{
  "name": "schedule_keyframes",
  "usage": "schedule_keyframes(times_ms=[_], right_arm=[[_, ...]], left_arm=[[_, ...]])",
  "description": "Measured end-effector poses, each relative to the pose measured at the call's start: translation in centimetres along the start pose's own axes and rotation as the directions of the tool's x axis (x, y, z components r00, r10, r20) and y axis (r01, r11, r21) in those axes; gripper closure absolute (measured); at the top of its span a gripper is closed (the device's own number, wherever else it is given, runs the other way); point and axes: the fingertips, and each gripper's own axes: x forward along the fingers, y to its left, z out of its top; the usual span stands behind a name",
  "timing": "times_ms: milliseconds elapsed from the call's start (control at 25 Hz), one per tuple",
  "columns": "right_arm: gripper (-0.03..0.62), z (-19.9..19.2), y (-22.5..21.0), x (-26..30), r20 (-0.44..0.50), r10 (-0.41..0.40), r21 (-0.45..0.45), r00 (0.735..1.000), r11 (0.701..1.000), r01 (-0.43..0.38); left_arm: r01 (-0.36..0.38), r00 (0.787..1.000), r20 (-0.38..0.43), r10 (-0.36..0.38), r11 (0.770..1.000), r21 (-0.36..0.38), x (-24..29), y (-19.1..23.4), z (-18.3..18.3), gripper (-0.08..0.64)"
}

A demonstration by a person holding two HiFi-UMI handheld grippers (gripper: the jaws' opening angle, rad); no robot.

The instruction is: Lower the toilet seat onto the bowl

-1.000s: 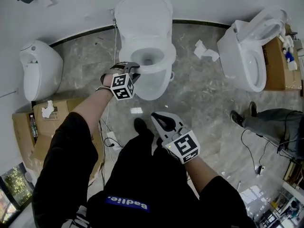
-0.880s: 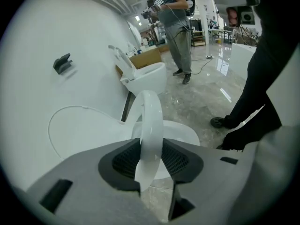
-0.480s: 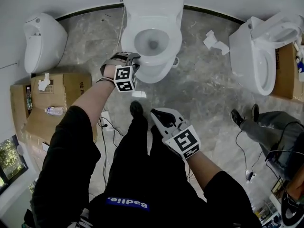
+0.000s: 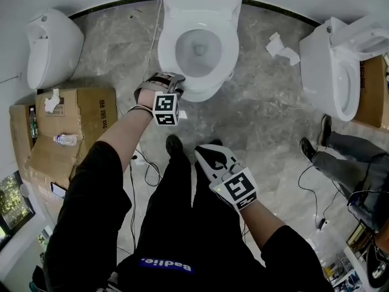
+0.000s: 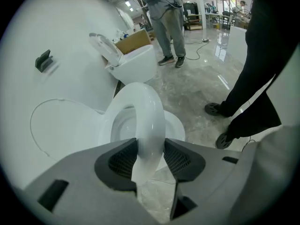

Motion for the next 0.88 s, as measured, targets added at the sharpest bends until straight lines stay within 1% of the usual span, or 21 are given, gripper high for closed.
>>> schedule_keyframes(times_ms=[120,200,280,360,520,680,880], right_arm=[[0.565,-1.3,-0.2,1.1,-0.011,-0.017,0.021,1.000,1.000,0.017],[0.565,-2.4,-0.3,1.8,-0.029,-0.032,0.023,0.999,0.999,0.033],[0.565,-3.4,-0.3,2.5,-0.042,-0.048,0.022,0.998,0.999,0.048],[0.565,-4.0,-0.4,3.1,-0.044,-0.059,0.028,0.997,0.998,0.060],[0.565,-5.2,-1.1,3.8,-0.049,-0.079,0.046,0.996,0.996,0.081],[0.565,-6.4,-1.9,3.8,-0.078,-0.096,0.064,0.992,0.993,0.102],[0.565,-8.0,-3.2,3.6,-0.089,-0.120,0.090,0.989,0.988,0.128]], left_arm=[[0.033,0.999,0.016,-0.033,0.999,0.022,1.6,-2.0,-0.4,0.383],[0.061,0.998,0.010,-0.061,0.997,0.043,2.9,-3.6,-1.0,0.385],[0.063,0.998,-0.008,-0.062,0.995,0.077,4.2,-4.8,-1.7,0.385],[0.067,0.998,-0.017,-0.065,0.993,0.094,5.4,-5.7,-2.2,0.385],[0.086,0.996,-0.024,-0.084,0.991,0.104,7.7,-7.4,-2.8,0.383],[0.124,0.992,-0.031,-0.122,0.989,0.079,9.7,-8.9,-3.4,0.385],[0.149,0.988,-0.040,-0.146,0.986,0.078,11.8,-9.9,-3.7,0.391]])
